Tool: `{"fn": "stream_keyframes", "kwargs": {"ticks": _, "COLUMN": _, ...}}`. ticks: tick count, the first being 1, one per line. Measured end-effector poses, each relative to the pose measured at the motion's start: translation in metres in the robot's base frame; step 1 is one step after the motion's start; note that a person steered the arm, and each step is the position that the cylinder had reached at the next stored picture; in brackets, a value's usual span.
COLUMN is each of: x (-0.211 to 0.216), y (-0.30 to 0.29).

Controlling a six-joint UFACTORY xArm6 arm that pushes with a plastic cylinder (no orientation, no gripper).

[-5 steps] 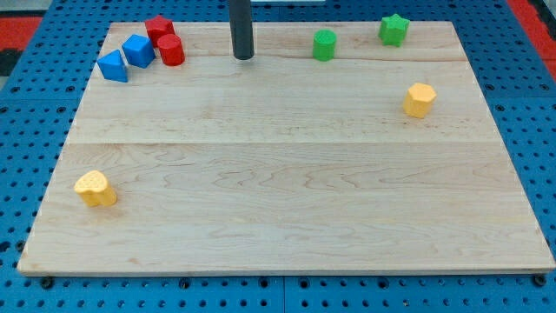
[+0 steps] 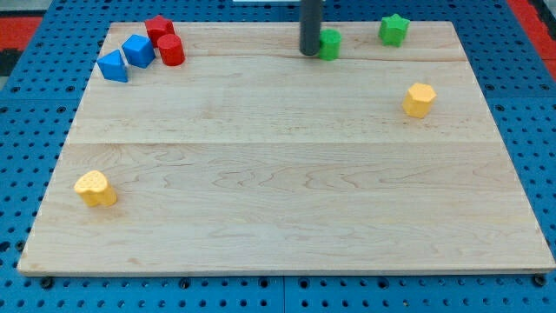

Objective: Move the green blocks to the right of the yellow heart

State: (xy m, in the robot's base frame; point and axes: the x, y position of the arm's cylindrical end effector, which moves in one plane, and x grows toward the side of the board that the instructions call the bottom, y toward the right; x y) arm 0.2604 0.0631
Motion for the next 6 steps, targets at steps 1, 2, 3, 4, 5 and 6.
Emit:
{"fn": "stream_keyframes", "kwargs": {"ticks": 1, "x": 0.039, "y": 0.0}}
{"fn": "stream_keyframes", "kwargs": {"ticks": 2, "x": 0.065, "y": 0.003}}
{"fn": "stream_keyframes", "kwargs": {"ticks": 3, "x": 0.025, "y": 0.054}}
{"fn": "stream_keyframes", "kwargs": {"ticks": 4, "x": 0.025, "y": 0.179}}
{"fn": "stream_keyframes", "kwargs": {"ticks": 5, "x": 0.008, "y": 0.254}}
{"fn": "stream_keyframes", "kwargs": {"ticks": 6, "x": -0.012, "y": 0.281}}
